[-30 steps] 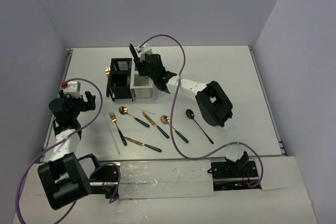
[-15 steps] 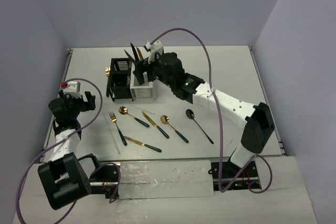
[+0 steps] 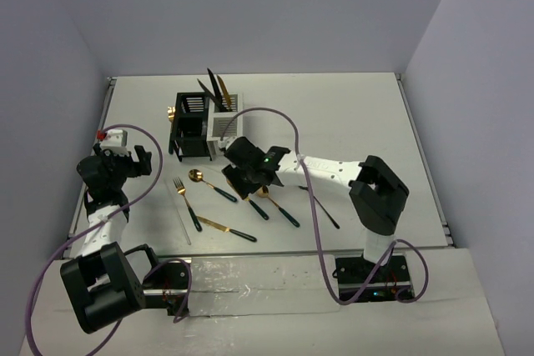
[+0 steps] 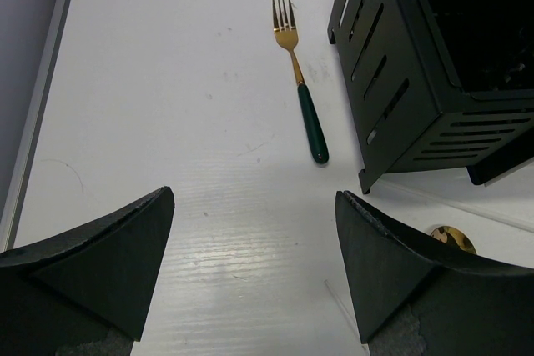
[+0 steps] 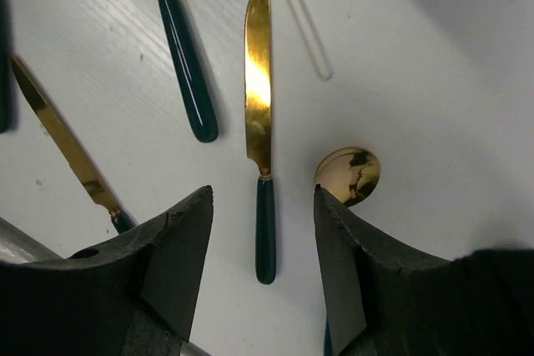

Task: Sort the eating utensils into containers

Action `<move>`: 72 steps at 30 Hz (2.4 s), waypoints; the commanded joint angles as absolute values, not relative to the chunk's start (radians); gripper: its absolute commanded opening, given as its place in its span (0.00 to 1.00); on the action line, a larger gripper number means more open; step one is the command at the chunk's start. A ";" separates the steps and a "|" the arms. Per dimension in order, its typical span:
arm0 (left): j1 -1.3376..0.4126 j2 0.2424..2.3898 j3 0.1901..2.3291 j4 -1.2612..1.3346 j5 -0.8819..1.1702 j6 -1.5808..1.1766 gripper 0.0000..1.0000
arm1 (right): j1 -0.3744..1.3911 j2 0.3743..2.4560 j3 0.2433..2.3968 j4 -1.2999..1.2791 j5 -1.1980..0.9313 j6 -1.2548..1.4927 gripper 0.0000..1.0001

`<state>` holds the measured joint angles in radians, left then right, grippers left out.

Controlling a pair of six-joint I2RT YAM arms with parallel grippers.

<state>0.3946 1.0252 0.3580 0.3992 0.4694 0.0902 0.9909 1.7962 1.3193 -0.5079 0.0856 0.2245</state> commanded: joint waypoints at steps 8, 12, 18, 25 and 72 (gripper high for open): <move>0.403 1.012 0.393 0.407 0.499 0.094 0.88 | 1.011 1.902 1.322 -0.594 0.023 0.256 0.51; 0.402 1.020 0.399 0.402 0.497 0.094 0.88 | 1.012 1.930 1.325 -0.617 0.021 0.256 0.49; 0.403 1.019 0.396 0.405 0.499 0.094 0.88 | 1.017 1.999 1.368 -0.658 0.061 0.258 0.40; 0.403 1.015 0.394 0.406 0.500 0.092 0.88 | 1.049 1.985 1.368 -0.684 0.115 0.247 0.06; 0.411 1.011 0.393 0.402 0.522 0.097 0.87 | 0.765 2.226 1.747 0.639 0.298 -0.107 0.00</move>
